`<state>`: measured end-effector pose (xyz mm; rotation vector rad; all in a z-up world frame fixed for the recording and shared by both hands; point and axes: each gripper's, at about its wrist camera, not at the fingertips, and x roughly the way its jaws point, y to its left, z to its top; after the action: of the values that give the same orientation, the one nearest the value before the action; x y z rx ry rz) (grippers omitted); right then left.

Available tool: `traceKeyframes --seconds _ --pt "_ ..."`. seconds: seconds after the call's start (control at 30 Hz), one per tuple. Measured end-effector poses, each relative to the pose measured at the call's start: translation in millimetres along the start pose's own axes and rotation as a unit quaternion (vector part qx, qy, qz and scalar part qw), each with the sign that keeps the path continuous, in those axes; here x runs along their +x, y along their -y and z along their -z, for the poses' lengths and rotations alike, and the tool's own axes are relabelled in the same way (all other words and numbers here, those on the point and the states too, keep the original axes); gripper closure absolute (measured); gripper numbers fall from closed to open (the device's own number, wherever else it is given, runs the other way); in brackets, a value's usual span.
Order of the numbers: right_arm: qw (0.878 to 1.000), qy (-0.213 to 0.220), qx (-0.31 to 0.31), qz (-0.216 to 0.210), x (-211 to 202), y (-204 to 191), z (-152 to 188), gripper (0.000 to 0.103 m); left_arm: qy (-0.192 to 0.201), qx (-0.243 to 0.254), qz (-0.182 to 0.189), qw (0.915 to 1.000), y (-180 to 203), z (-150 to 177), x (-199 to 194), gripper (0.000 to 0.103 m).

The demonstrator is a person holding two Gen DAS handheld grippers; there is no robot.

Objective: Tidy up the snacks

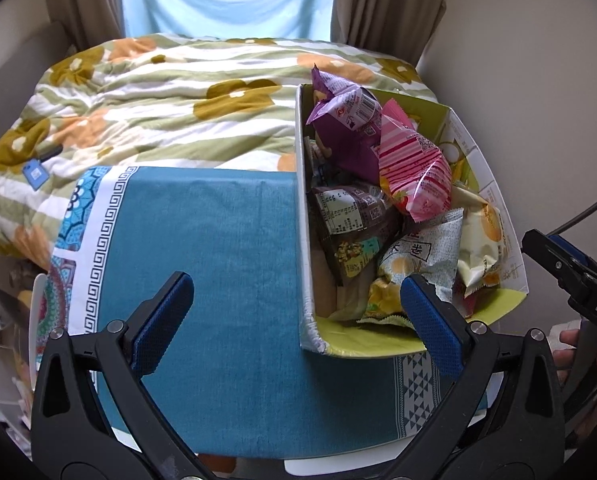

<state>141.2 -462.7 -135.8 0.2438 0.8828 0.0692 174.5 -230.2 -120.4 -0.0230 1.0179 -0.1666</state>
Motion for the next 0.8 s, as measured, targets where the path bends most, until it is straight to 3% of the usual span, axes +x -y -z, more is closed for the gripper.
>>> traceKeyframes --seconds 0.27,0.53,0.8 --pt "0.998 0.061 0.005 0.018 -55.2 -25.8 13.2 0.005 0.074 0.027 0.001 0.9969 -23.5 12.3 -73.9 0.001" --pt "0.989 0.136 -0.029 0.058 -126.8 -94.3 40.6 0.005 0.186 0.053 -0.024 0.9808 -57.6 47.0 -164.8 0.001" --pt "0.982 0.158 -0.045 0.094 -166.9 -143.6 87.8 0.005 0.229 0.048 -0.037 0.9715 -90.4 96.3 -214.4 0.001"
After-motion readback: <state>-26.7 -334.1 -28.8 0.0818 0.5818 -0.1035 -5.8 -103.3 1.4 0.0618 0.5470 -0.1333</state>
